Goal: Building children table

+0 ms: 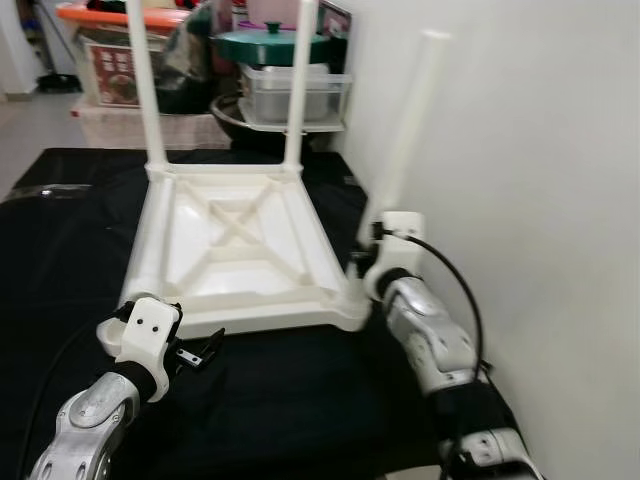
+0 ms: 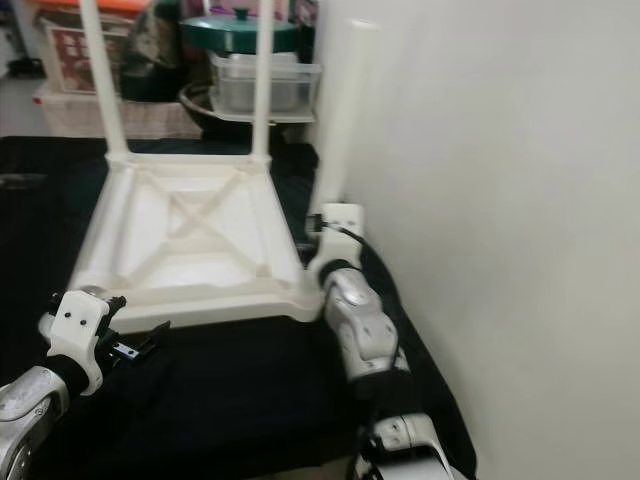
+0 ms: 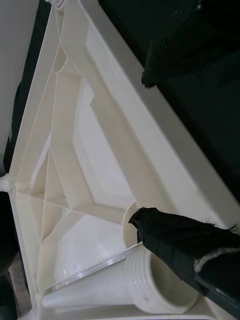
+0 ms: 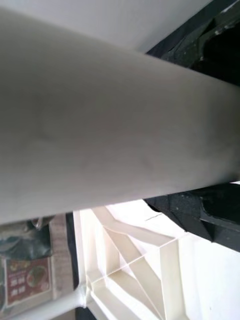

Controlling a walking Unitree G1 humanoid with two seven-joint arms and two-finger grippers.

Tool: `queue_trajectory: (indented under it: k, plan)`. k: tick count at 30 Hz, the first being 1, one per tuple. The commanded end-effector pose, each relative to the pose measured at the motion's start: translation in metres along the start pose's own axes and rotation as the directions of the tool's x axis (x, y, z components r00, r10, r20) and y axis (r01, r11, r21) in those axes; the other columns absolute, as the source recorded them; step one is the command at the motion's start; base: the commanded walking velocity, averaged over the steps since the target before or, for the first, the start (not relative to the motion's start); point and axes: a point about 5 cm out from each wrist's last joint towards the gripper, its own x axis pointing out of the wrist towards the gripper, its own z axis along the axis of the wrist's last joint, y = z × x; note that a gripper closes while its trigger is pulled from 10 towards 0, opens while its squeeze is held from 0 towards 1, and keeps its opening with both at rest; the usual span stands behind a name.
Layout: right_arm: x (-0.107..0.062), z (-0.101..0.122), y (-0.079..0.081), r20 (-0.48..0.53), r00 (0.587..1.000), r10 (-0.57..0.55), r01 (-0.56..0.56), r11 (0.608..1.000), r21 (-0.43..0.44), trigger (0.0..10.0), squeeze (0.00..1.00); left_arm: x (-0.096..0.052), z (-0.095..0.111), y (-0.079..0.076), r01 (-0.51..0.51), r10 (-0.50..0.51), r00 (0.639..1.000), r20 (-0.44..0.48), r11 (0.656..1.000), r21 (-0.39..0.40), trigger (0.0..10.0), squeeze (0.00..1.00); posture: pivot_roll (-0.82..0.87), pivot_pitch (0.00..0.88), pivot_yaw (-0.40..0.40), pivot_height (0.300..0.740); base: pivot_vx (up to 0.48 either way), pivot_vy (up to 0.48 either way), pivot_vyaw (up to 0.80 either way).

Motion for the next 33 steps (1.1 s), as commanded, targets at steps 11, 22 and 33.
queue_trajectory:
  k: [11, 22, 33]
  plan:
    - [-0.012, 0.030, 0.044, 0.104, 0.776, 0.622, -0.630, 0.770, 0.099, 10.0, 0.00, 0.005, 0.002, -0.004, 0.034, -0.034, 0.999, 0.005, 0.999, -0.002, 10.0, 0.00, 0.17, 0.000, -0.110, 0.740, 0.000, 0.000, 0.00]
    - [-0.028, 0.002, 0.069, -0.091, 0.436, 0.895, -0.899, 0.439, 0.005, 0.0, 0.00, 0.002, 0.003, -0.004, 0.024, -0.024, 1.000, 0.010, 1.000, -0.005, 10.0, 0.00, 0.19, 0.000, -0.123, 0.740, 0.000, 0.000, 0.00]
    - [0.007, -0.042, -0.029, -0.188, 0.969, -0.161, 0.150, 0.986, -0.070, 0.0, 0.00, 0.002, 0.001, -0.005, 0.039, -0.039, 0.999, 0.004, 0.999, -0.005, 10.0, 0.00, 0.15, 0.000, -0.099, 0.740, 0.000, 0.000, 0.00]
